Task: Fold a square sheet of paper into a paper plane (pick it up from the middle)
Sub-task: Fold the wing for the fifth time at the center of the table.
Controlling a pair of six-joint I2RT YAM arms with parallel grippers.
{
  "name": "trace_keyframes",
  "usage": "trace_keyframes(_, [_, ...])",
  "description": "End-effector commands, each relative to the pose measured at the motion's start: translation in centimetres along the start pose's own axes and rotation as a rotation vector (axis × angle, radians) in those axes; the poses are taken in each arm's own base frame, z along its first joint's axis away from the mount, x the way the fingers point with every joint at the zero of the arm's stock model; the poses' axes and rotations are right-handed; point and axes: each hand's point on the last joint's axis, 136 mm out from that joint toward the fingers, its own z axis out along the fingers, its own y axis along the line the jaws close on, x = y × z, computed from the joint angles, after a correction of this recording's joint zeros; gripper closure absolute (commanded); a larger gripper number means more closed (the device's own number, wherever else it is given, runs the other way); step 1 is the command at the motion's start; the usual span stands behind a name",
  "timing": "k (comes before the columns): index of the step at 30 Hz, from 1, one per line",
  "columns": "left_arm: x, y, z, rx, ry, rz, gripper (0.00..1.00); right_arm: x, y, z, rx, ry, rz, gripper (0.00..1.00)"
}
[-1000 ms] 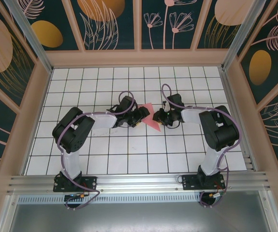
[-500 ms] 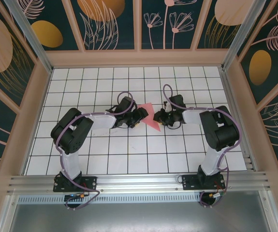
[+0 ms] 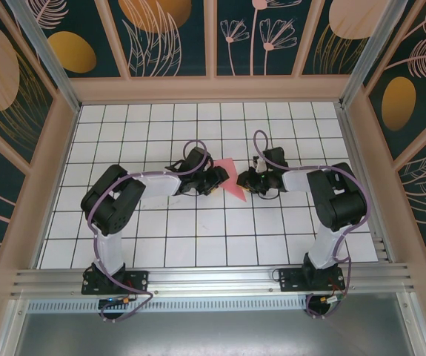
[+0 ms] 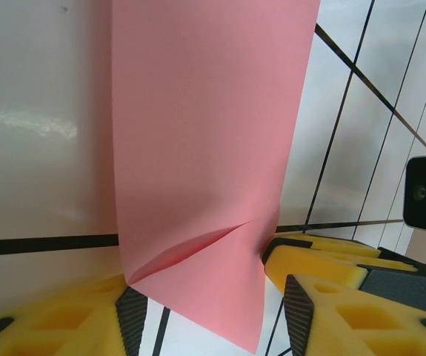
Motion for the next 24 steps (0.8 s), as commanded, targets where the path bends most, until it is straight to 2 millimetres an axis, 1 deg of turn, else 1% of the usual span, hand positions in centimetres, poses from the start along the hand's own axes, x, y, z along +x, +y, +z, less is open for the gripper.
trace_keyframes(1, [0.4, -0.5, 0.8, 0.016, 0.027, -0.005, 0.49, 3.5, -4.8, 0.1, 0.134, 0.095, 0.119, 0.78])
trace_keyframes(4, [0.4, -0.7, 1.0, 0.027, 0.032, -0.008, 0.54, 3.4, -4.5, 0.0, 0.115, 0.089, 0.104, 0.77])
trace_keyframes(7, [0.2, -0.7, 1.0, 0.032, 0.021, -0.011, 0.64, 3.0, -3.4, -0.4, 0.075, 0.068, 0.065, 0.75])
trace_keyframes(9, [0.1, -0.6, 0.9, 0.035, 0.008, -0.012, 0.73, 2.1, -2.3, -0.9, 0.05, 0.03, 0.02, 0.7])
trace_keyframes(12, [-0.2, -0.6, 0.7, 0.042, -0.012, -0.011, 0.87, 0.3, -0.2, -2.0, 0.023, -0.041, -0.06, 0.6])
trace_keyframes(15, [-0.5, -0.8, 0.0, 0.041, -0.044, -0.009, 1.0, -1.4, 2.0, -3.4, -0.011, -0.12, -0.157, 0.55])
trace_keyframes(18, [-0.9, -0.8, -0.9, 0.037, -0.075, -0.007, 1.0, -1.7, 4.5, -4.6, -0.021, -0.197, -0.309, 0.47])
trace_keyframes(20, [-0.9, -0.8, -1.5, 0.032, -0.082, -0.008, 1.0, -1.5, 5.6, -4.8, -0.005, -0.223, -0.393, 0.45])
trace_keyframes(24, [-0.9, -0.7, -2.6, 0.036, -0.099, -0.024, 1.0, -1.0, 6.2, -4.3, 0.1, -0.293, -0.558, 0.45])
